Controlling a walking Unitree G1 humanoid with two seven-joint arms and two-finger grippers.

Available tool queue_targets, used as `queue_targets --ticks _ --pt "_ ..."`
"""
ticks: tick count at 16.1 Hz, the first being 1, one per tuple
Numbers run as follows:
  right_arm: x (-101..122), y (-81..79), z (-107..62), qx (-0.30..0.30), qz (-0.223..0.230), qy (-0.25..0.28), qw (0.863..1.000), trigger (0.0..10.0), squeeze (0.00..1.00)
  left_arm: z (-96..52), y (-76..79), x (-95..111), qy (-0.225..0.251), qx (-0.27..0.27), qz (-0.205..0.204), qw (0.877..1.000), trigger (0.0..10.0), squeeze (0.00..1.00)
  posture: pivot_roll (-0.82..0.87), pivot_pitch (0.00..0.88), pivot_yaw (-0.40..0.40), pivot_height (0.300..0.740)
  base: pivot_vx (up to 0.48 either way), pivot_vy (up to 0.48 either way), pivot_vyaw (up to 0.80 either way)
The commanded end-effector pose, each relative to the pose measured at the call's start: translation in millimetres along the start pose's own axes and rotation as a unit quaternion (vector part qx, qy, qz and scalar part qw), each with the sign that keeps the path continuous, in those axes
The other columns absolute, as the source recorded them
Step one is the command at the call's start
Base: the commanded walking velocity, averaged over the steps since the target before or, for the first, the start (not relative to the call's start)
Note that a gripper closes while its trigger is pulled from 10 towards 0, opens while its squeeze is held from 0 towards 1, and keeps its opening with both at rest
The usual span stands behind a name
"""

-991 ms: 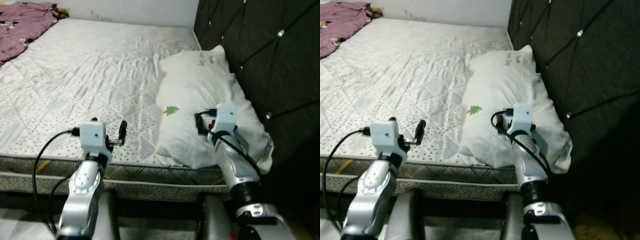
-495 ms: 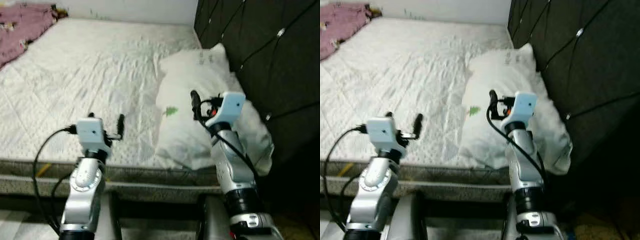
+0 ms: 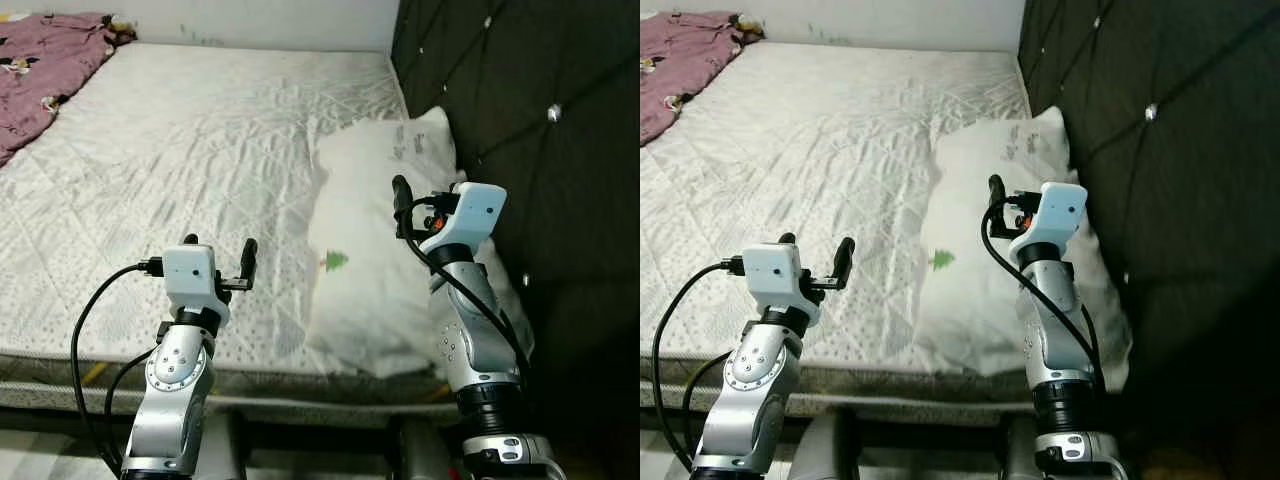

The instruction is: Clean up the room

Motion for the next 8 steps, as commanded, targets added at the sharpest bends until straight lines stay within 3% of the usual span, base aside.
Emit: queue_targets --ticks 1,6,8 --pt "6 2.2 -0.4 -0.003 -0.002 0.008 1.0 10.0 0.0 0.5 0.7 4 0.003 -0.006 0.002 1.0 10.0 0.0 -0.01 0.0 0.003 0.67 0.0 0.0 0.0" --pt "3 13.9 -5.1 -0.023 -0.02 -0.003 1.0 10.0 0.0 -0.8 5.3 1 -0.002 -0.01 -0.002 1.0 10.0 0.0 -0.02 0.007 0.003 0.728 0.0 0.0 0.0" --pt "-3 15.0 -7.9 -0.018 -0.027 -0.015 0.999 10.0 0.0 0.9 4.2 2 -0.002 -0.01 -0.002 1.0 10.0 0.0 -0.02 0.005 0.002 0.733 0.0 0.0 0.0"
Point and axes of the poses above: a point about 5 cm out from each wrist's last joint towards the gripper, its own z axis pointing out of the wrist towards the gripper, its own x axis along the axis of the wrist's last joint, y = z × x, the point moved 3 cm from there along z, pointing out of the wrist towards the gripper, and after that the axes turned 3 degrees about z, right-handed, at the moved point
